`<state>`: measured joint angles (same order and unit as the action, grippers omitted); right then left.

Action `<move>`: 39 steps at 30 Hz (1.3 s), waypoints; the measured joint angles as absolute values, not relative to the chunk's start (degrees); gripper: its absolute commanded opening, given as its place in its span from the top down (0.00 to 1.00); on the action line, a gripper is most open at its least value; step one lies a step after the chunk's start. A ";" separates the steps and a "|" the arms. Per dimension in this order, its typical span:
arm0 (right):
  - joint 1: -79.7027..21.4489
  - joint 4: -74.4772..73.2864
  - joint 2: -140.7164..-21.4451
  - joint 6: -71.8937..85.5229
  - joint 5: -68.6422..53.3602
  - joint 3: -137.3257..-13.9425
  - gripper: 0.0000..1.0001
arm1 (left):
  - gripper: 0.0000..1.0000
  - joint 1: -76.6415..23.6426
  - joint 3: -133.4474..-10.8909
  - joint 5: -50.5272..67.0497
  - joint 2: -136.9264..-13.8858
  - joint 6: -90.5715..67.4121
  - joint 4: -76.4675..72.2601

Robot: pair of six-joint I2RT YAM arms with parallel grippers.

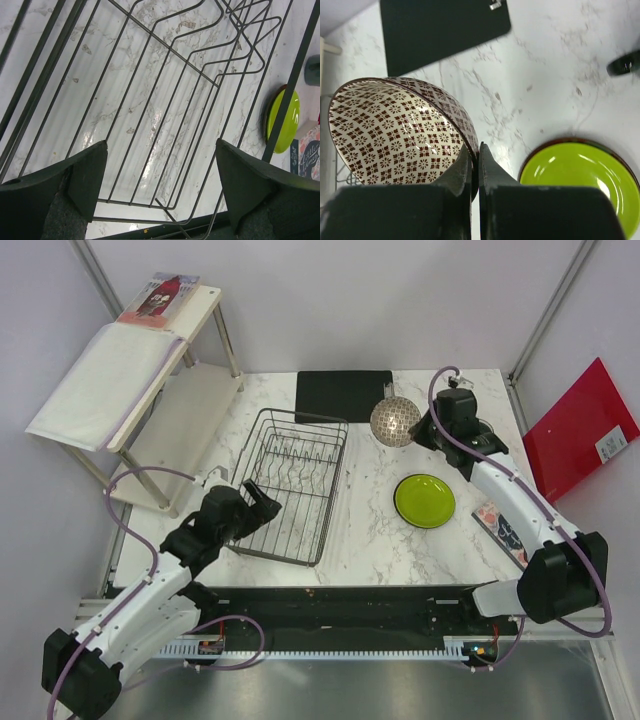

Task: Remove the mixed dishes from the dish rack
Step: Place the bowl at the center of the board.

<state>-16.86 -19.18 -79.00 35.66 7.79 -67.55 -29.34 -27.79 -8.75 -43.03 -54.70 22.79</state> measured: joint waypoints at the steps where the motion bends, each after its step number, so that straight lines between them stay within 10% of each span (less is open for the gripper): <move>1: -16.05 -20.67 -78.61 36.27 6.79 -66.52 1.00 | 0.06 -29.34 -27.79 -8.38 -43.11 -54.70 22.41; 39: -4.40 -27.14 -68.73 40.29 -1.63 -41.36 1.00 | 0.05 -29.34 -25.04 -3.64 -46.17 -54.83 19.49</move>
